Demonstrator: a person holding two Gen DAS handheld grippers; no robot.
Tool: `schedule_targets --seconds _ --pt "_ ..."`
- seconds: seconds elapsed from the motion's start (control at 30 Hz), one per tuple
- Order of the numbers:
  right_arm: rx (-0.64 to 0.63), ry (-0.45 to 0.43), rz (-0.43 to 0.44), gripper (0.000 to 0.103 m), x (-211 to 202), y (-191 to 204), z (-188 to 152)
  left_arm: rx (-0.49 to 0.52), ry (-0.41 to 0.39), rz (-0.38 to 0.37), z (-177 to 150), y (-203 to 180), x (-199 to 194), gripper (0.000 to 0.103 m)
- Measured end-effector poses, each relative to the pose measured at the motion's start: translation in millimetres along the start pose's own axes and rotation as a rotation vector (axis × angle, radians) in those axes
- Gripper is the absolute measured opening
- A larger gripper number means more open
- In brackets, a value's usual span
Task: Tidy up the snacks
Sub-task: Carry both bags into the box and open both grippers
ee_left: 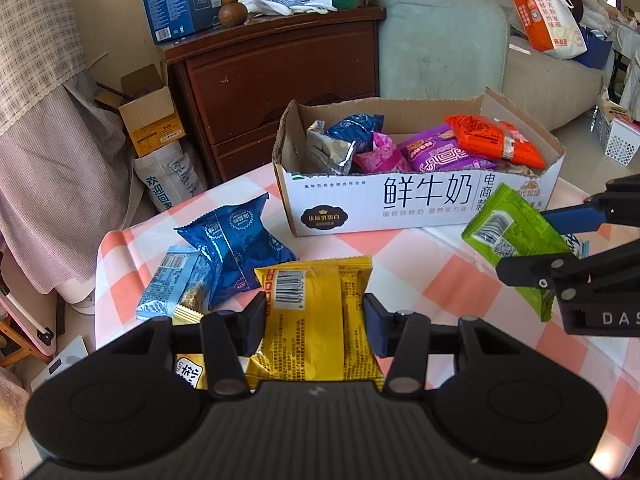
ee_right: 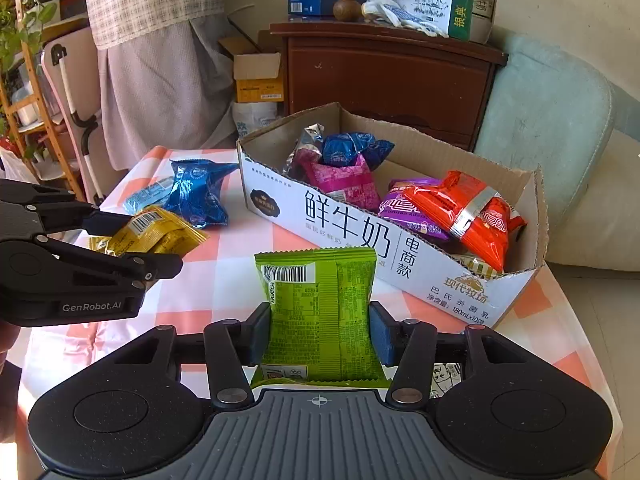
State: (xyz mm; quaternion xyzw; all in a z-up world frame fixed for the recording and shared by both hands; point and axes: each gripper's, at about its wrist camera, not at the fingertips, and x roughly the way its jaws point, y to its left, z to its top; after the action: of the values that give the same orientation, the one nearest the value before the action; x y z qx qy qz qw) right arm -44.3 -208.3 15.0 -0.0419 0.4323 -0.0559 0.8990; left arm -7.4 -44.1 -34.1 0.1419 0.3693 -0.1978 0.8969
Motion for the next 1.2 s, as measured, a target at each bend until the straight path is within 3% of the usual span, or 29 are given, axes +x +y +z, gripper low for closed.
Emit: schedule_targets --seconds 0.33,0.63,0.87,1.2 --pt "0.046 -0.113 -0.008 0.050 -23.4 -16.1 19.4 -0.010 -0.114 0.007 31.2 -3.5 -16.6 0.048" --pt "0.093 -0.198 -0.054 0.050 -34.7 -38.0 38.6 -0.017 -0.166 0.001 61.7 -6.8 -7.6 0.048" --pt "0.170 -0.251 -0.089 0.050 -34.7 -61.5 52.8 -0.033 -0.179 -0.009 83.0 -9.6 7.9 0.048" --pt "0.253 -0.254 -0.117 0.050 -14.0 -82.6 67.7 -0.051 -0.172 -0.028 105.2 -18.7 41.0 0.048"
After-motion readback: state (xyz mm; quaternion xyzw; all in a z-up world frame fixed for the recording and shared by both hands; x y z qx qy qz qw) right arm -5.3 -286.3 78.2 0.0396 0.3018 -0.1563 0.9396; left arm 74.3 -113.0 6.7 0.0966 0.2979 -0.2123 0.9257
